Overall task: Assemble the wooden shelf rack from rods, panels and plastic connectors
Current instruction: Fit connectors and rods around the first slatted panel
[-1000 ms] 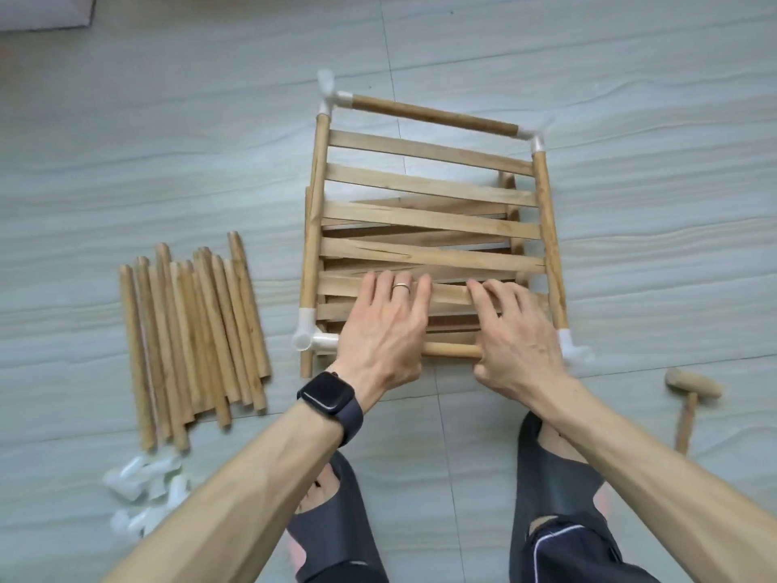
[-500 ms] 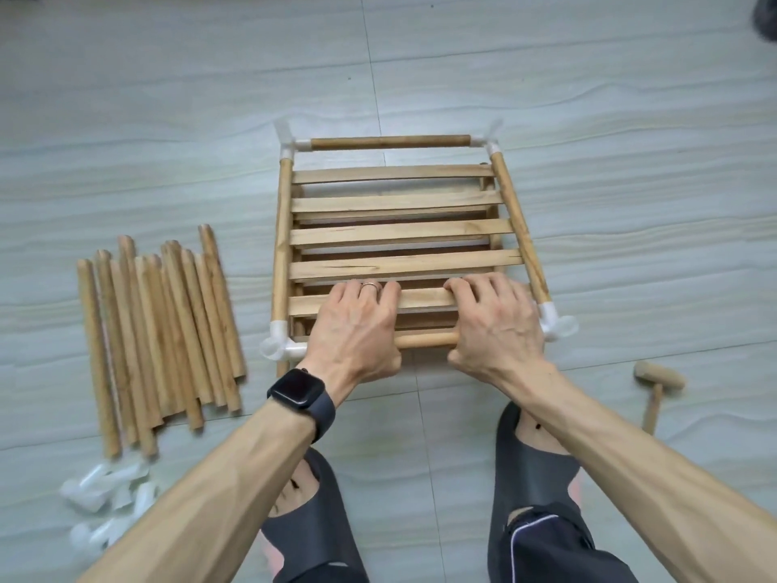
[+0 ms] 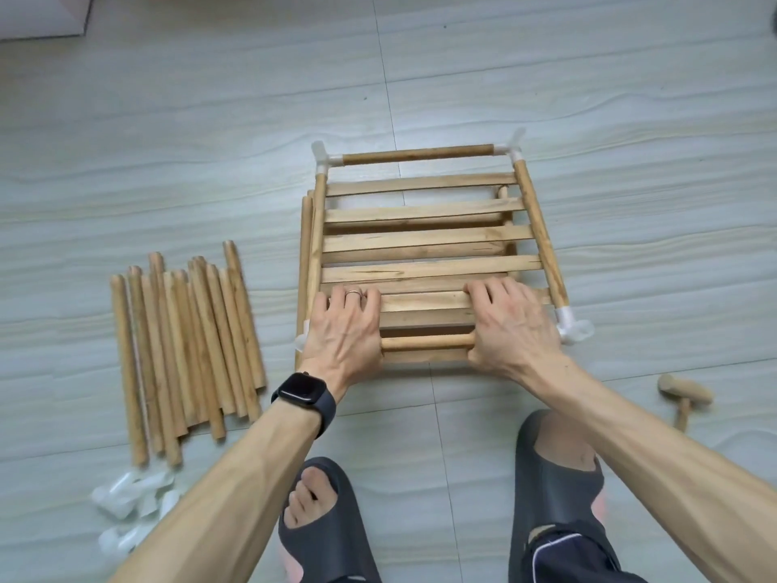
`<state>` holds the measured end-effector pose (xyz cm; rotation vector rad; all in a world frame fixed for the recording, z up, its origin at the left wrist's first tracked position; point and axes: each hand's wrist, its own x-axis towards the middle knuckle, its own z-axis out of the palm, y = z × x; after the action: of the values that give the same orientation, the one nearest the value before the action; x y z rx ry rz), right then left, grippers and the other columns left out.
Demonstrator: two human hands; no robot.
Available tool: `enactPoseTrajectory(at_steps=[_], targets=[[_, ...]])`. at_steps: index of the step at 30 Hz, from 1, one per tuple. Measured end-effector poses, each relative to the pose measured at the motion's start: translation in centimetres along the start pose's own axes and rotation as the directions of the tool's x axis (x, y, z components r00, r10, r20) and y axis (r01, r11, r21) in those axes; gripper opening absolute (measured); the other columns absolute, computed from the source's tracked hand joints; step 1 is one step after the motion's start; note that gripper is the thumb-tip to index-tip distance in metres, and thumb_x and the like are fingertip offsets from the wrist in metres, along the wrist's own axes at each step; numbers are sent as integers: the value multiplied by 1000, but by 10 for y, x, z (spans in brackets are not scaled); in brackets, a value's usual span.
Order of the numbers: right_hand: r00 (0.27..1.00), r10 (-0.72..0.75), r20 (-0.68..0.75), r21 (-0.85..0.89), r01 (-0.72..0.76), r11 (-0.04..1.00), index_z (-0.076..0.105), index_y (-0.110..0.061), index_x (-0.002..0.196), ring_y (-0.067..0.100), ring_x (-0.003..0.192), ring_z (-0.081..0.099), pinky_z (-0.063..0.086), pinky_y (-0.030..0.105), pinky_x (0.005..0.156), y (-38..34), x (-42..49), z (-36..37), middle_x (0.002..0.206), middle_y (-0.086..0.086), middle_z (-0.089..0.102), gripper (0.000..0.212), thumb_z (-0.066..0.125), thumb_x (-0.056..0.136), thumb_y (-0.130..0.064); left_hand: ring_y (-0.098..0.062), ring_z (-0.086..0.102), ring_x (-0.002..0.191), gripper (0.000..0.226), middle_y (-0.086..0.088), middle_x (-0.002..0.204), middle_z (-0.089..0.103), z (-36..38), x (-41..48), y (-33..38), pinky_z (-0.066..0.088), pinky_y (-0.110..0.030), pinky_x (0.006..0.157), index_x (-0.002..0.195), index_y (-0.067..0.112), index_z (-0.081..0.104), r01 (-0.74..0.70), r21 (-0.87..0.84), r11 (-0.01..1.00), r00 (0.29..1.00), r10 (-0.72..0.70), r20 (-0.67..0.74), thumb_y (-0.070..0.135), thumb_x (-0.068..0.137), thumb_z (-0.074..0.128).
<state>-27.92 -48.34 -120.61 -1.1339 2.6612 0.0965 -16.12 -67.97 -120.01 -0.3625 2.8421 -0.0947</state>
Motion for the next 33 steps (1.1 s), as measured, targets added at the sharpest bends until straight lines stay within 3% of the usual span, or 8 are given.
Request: enactPoseTrajectory(at_steps=[6,10,12,15,18,24,28,33], targets=[[947,48,-317,76,-25,997,57,-4,121,37,106,55,40,42,93,-3,2,3,116,18,59,58,61,64,-14,-33,56,89,45,-11,94,61,-14,14,-12,41,-42,77,112,9,56,-25,7,1000,993,25,-118,15,68,51],[824,-213,-525,63,288,956,46,-7,141,39,137,39,35,51,114,-29,-4,14,146,22,41,68,67,81,-27,-34,53,92,44,-16,98,61,-37,30,-48,35,-44,79,115,7,51,98,50,994,982,-89,-168,14,71,53],[864,-382,-328,-3,403,915,42,-10,147,39,145,32,33,55,116,-51,-11,29,155,21,36,78,70,85,-47,-35,51,90,38,-19,98,59,-51,35,-66,31,-43,77,113,5,51,201,62,978,964,-186,-189,13,76,55],[886,-428,181,-46,442,896,3,-30,163,42,154,-15,2,70,120,-73,-4,55,169,13,-14,86,46,97,-64,-37,48,93,37,-21,102,57,-64,33,-88,28,-43,76,113,4,49,301,66,951,936,-281,-212,10,77,56],[922,-292,252,-58,316,947,-1,-41,161,44,150,-26,-11,77,111,-62,22,71,162,4,-38,69,40,106,-30,-36,47,90,41,-20,100,56,-69,24,-99,30,-44,76,113,6,49,310,85,947,931,-284,-228,8,73,59],[969,126,214,-131,-99,986,26,-41,154,46,146,12,10,68,117,38,40,65,165,13,4,61,38,101,-15,-36,53,86,41,-18,100,61,-60,11,-89,32,-43,76,107,7,56,229,109,967,961,-207,-185,4,66,62],[855,448,260,-149,-422,894,22,-41,157,43,149,10,13,68,118,131,15,63,166,11,-1,73,42,96,-8,-36,53,79,40,-19,91,62,-40,10,-72,29,-42,70,103,5,59,177,96,980,969,-156,-191,0,63,61],[715,605,350,-138,-599,789,20,-42,159,42,154,-2,9,72,118,212,-24,52,169,8,-10,79,41,93,-2,-37,55,78,42,-17,90,63,-1,7,-41,33,-43,70,101,5,62,105,38,994,980,-96,-176,-2,60,62]])
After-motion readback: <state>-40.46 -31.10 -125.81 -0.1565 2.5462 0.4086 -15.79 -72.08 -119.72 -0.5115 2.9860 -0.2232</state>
